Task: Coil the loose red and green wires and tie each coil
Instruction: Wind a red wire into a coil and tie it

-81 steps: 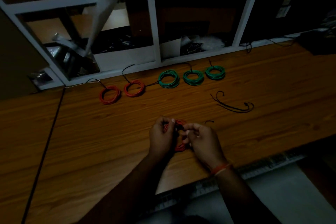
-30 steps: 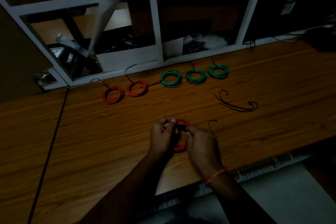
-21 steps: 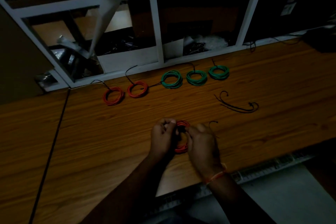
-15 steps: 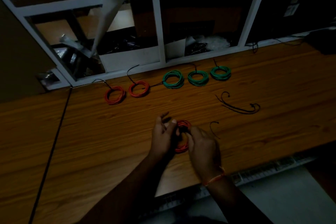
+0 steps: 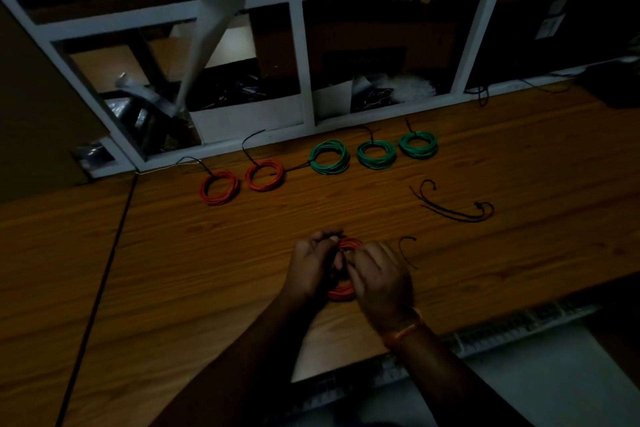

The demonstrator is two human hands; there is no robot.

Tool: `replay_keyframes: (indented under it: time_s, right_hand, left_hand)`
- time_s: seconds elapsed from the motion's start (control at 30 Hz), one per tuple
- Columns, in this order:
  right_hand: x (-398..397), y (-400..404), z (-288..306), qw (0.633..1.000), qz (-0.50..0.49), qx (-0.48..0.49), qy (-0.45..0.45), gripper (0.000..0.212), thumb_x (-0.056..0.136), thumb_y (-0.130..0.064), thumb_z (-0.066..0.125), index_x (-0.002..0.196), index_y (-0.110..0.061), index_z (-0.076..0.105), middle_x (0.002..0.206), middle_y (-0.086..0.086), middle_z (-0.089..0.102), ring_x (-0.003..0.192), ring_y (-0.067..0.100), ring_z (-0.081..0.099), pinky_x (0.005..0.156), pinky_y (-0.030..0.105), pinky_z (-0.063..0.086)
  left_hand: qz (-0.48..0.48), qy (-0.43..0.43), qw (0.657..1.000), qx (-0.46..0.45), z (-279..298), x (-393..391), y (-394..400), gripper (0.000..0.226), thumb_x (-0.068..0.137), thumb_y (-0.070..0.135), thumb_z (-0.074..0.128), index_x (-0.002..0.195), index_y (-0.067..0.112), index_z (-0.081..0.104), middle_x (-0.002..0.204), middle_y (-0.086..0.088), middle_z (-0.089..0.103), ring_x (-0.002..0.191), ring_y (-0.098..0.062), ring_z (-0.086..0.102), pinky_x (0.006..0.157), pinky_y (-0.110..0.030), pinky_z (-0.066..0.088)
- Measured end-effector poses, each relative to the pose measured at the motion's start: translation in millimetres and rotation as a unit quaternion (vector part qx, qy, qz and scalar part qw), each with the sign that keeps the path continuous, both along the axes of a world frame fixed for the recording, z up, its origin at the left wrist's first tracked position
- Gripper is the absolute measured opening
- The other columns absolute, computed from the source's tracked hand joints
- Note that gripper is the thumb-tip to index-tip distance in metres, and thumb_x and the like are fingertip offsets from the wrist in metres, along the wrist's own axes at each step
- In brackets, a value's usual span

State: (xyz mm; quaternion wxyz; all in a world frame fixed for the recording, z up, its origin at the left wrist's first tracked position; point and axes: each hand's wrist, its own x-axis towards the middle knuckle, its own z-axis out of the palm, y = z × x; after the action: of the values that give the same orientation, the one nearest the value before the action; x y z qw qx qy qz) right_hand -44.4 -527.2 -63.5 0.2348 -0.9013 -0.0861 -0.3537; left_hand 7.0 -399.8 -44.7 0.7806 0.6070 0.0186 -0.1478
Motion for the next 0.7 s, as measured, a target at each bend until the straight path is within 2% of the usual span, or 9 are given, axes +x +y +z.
replay_keyframes:
  time_s: [0.1, 0.27, 0.47, 0.7]
  right_hand:
    - [-1, -3, 2, 1.000, 0.001, 0.017, -0.008, 0.013, 0.086, -0.003, 0.075, 0.078, -0.007, 0.066, 0.080, 0.007, 0.058, 0.075, 0.026, 0.052, 0.064, 0.033, 0.038]
    - [-3, -7, 7, 0.999, 0.007, 0.024, -0.025, 0.015, 0.084, -0.003, 0.077, 0.076, -0.008, 0.066, 0.079, 0.006, 0.059, 0.074, 0.025, 0.053, 0.064, 0.033, 0.040]
    - [-4, -5, -1, 0.999, 0.008, 0.012, -0.036, 0.020, 0.082, -0.001, 0.077, 0.071, -0.007, 0.062, 0.074, 0.007, 0.055, 0.069, 0.026, 0.051, 0.058, 0.037, 0.041]
    - [-5, -7, -3, 0.999, 0.016, 0.011, -0.034, 0.017, 0.083, -0.004, 0.077, 0.074, -0.007, 0.063, 0.078, 0.008, 0.058, 0.071, 0.029, 0.054, 0.061, 0.037, 0.041]
  left_hand:
    - [0.008, 0.013, 1.000, -0.014, 4, -2, -2, 0.025, 0.104, 0.002, 0.043, 0.124, -0.010, 0.053, 0.053, -0.007, 0.048, 0.042, -0.014, 0.043, 0.043, -0.019, 0.034]
    - [0.008, 0.028, 0.999, -0.021, 6, -4, -2, 0.024, 0.104, 0.005, 0.043, 0.126, 0.001, 0.053, 0.055, -0.006, 0.047, 0.044, -0.015, 0.042, 0.042, -0.022, 0.034]
    - [0.013, 0.018, 1.000, -0.022, 10, -5, -2, 0.023, 0.104, 0.006, 0.042, 0.104, -0.005, 0.062, 0.054, -0.010, 0.048, 0.043, -0.016, 0.043, 0.043, -0.019, 0.033]
    - [0.015, 0.024, 1.000, -0.001, 3, 0, 0, 0.027, 0.101, 0.002, 0.044, 0.104, -0.018, 0.061, 0.063, -0.012, 0.052, 0.050, -0.018, 0.050, 0.048, -0.021, 0.039]
